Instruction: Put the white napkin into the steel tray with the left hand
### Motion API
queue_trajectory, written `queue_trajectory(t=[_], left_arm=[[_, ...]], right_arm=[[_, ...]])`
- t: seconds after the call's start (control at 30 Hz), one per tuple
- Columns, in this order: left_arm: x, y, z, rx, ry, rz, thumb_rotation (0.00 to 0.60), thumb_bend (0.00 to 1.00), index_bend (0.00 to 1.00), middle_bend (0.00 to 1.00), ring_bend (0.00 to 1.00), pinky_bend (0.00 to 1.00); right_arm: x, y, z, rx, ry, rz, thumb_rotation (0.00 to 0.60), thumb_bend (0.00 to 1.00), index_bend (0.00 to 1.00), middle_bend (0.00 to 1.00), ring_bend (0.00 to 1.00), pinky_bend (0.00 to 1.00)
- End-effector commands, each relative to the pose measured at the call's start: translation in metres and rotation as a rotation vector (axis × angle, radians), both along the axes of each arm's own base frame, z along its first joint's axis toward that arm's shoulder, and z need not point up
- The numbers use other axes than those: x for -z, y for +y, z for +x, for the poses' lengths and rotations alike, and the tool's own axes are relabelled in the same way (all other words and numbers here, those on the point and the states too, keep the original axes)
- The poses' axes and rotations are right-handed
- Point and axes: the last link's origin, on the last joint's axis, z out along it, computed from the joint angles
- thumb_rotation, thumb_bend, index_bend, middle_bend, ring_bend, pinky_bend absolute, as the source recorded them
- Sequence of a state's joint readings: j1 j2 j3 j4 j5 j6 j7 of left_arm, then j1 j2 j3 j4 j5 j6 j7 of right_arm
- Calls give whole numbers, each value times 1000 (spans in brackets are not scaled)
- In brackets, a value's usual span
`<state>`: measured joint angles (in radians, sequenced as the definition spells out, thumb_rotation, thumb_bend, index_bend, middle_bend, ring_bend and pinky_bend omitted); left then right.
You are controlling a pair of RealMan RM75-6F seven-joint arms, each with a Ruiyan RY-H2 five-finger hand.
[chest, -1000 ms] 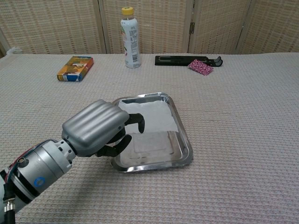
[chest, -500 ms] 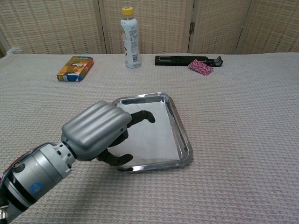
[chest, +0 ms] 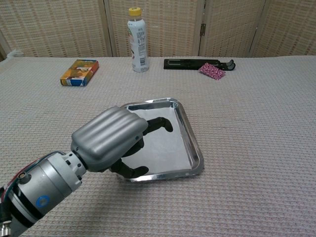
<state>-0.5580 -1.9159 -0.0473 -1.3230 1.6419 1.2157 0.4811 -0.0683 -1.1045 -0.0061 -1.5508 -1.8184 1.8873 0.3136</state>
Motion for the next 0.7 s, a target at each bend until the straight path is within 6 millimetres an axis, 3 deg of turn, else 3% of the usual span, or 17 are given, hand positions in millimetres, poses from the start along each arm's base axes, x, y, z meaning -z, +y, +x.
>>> queue_trajectory(t=[0.03,0.1,0.27,0.43,0.7], left_arm=[[-9,-1,-1,1,-5,-16,600,400,298,1000,1000,1000],[-15,-3,-4,-6,12,-37,600,558,305,1000,1000,1000],[-27,-10,-14,-28,95,-89,600,773,315,1000,1000,1000],[-30,-17,-33,-76,238,-157,600,868,288,1000,1000,1000],[-29,-18,-39,-106,290,-184,600,905,280,1000,1000,1000]], right_arm=[[1,0,0,-1,1,3,600,408,0,0,0,0],[1,0,1,-2,2,4,600,408,0,0,0,0],[2,0,1,-3,5,2,600,409,0,0,0,0],[3,0,2,-2,10,5,600,409,0,0,0,0],[6,-1,3,-1,13,9,600,409,0,0,0,0]])
